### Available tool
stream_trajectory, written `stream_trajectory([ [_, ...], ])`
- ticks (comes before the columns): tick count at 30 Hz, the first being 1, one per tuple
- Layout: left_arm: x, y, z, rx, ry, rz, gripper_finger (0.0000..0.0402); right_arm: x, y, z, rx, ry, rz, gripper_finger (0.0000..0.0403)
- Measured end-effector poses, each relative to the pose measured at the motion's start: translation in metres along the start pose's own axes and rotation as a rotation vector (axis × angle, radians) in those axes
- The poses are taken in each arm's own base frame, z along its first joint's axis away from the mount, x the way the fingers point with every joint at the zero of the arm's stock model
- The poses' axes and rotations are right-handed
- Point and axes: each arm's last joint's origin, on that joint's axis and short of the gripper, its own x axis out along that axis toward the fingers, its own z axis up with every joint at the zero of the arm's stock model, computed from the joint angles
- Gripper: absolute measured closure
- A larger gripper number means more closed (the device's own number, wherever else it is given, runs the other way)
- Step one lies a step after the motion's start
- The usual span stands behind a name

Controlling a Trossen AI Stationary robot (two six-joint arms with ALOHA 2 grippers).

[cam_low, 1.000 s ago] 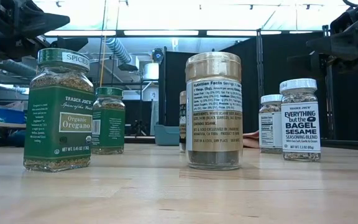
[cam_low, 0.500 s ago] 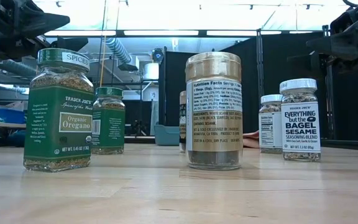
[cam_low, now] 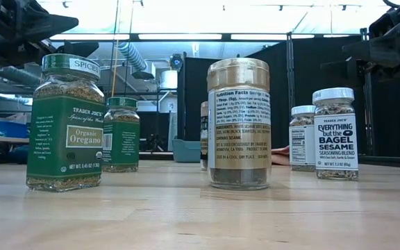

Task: Sort spices by type
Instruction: Put the top brown seasoning bottle into the light green bin

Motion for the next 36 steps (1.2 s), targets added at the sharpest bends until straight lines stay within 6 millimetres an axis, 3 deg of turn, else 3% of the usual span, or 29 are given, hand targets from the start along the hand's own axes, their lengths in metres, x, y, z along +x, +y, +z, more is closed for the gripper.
stream_trajectory([
  [12,-0.003,-0.002,0.022,-0.053,-0.241,0.023,0.0085,0.000,0.000,0.000,0.000,0.000,0.000,0.0073],
  [21,-0.003,-0.002,0.024,-0.170,-0.255,-0.005,0.0085,0.000,0.000,0.000,0.000,0.000,0.000,0.0074],
  [31,-0.005,0.002,0.030,-0.200,-0.352,0.145,0.0085,0.000,0.000,0.000,0.000,0.000,0.000,0.0076],
  [36,-0.007,0.004,0.032,-0.295,-0.414,0.211,0.0085,0.000,0.000,0.000,0.000,-0.001,-0.016,0.0073],
])
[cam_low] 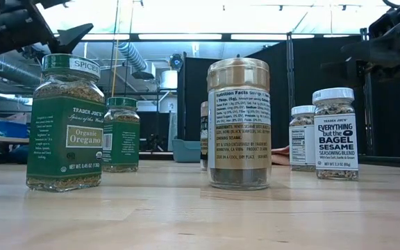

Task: Sort spices by type
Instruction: Put the top brown seasoning bottle into the light green bin

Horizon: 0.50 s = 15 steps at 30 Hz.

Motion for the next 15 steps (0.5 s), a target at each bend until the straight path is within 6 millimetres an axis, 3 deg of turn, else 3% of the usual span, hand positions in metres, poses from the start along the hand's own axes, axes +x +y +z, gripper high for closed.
stream_trajectory([
  [8,0.000,0.000,0.000,-0.167,0.002,-0.002,0.0085,0.000,-0.002,0.001,0.012,-0.018,-0.070,0.0076],
  [15,0.000,0.001,0.001,-0.194,-0.028,0.048,0.0085,-0.002,-0.001,0.018,0.408,-0.199,-0.023,0.0081],
])
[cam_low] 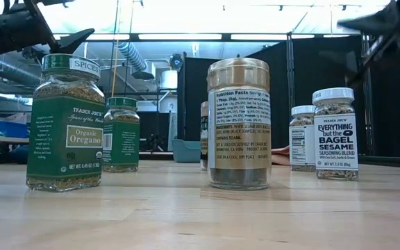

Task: Sort spices by type
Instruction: Put the top brown seasoning bottle into the light green bin

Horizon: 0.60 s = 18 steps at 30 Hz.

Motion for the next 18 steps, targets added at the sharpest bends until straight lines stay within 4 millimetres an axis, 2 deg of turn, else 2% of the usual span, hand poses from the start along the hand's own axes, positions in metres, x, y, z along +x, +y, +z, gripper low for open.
stream_trajectory([
  [2,0.000,0.000,0.001,-0.002,-0.013,0.002,0.0085,0.000,0.003,0.006,0.117,-0.066,0.027,0.0080],
  [5,0.000,-0.001,0.002,-0.001,-0.031,-0.003,0.0085,-0.001,0.005,0.015,0.193,-0.179,0.011,0.0078],
  [15,0.000,-0.001,0.003,-0.007,-0.046,0.017,0.0085,-0.010,0.011,0.040,0.246,-0.530,-0.021,0.0080],
  [18,0.000,-0.001,0.003,-0.007,-0.048,0.019,0.0085,-0.016,0.015,0.050,0.262,-0.637,0.046,0.0078],
])
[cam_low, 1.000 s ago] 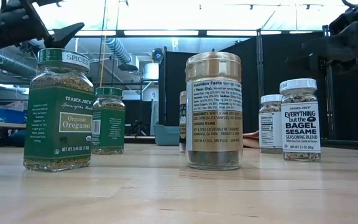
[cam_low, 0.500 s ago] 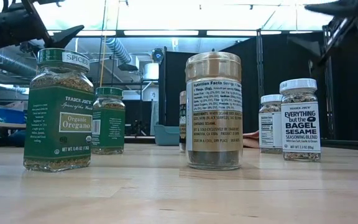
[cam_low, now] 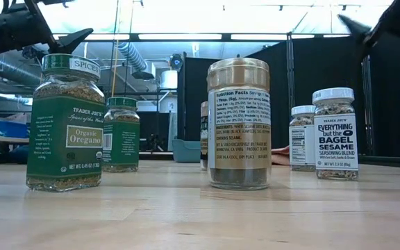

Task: Sort spices by type
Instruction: Put the top brown seasoning bottle into the light green bin

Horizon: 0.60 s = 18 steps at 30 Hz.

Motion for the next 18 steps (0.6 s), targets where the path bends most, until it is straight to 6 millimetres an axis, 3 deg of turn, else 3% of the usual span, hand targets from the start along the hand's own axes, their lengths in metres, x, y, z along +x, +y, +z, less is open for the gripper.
stream_trajectory([
  [6,0.000,0.000,-0.001,0.005,0.005,0.004,0.0085,0.000,0.011,0.019,0.000,-0.204,0.034,0.0080],
  [12,0.000,0.003,-0.004,-0.018,0.043,0.033,0.0085,0.005,0.020,0.026,0.012,-0.194,0.077,0.0080],
  [18,0.000,0.004,-0.005,-0.131,0.047,0.037,0.0085,0.022,0.055,0.054,-0.026,-0.135,0.267,0.0079],
])
